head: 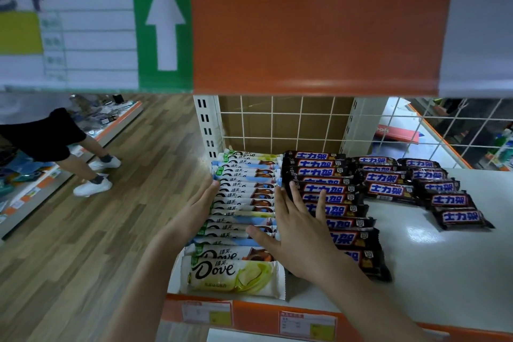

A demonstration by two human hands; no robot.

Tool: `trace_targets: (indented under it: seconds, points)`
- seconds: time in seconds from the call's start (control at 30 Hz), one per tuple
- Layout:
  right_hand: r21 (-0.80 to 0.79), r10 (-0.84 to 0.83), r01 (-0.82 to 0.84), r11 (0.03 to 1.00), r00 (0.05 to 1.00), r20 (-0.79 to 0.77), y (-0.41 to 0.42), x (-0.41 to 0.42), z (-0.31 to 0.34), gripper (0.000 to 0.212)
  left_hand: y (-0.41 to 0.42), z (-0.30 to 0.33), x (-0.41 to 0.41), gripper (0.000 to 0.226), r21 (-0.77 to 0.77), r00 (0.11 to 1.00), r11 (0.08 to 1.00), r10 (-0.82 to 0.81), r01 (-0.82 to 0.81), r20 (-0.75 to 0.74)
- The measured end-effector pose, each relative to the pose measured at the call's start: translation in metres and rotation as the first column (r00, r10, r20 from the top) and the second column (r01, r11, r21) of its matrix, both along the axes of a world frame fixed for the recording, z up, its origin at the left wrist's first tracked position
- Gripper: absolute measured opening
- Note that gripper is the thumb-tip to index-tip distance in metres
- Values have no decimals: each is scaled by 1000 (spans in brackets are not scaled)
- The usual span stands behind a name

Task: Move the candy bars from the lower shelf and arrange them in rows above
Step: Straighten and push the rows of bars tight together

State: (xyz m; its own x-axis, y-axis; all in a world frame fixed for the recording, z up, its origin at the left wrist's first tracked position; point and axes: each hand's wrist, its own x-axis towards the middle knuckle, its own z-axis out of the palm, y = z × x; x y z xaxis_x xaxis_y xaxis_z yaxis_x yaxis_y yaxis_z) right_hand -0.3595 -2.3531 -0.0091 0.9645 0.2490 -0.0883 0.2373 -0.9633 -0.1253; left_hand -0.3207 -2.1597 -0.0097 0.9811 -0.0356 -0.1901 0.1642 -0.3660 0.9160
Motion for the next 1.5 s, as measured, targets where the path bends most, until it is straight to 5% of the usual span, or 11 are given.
trace_targets:
  seconds: [1.07,1.2,1.5]
  points:
    - [32,-35,38,999,996,-83,-3,39,-2,107,-17,7,35,57,-111,999,993,36,-40,-38]
    - [78,-37,43,996,996,-81,-4,39,-1,100,-11,2,37,57,6,1000,1000,-8,8,22]
    - [238,-66,93,967,991,-118,-6,44,3,98,-2,-1,44,54,-5,999,1000,20,-20,36]
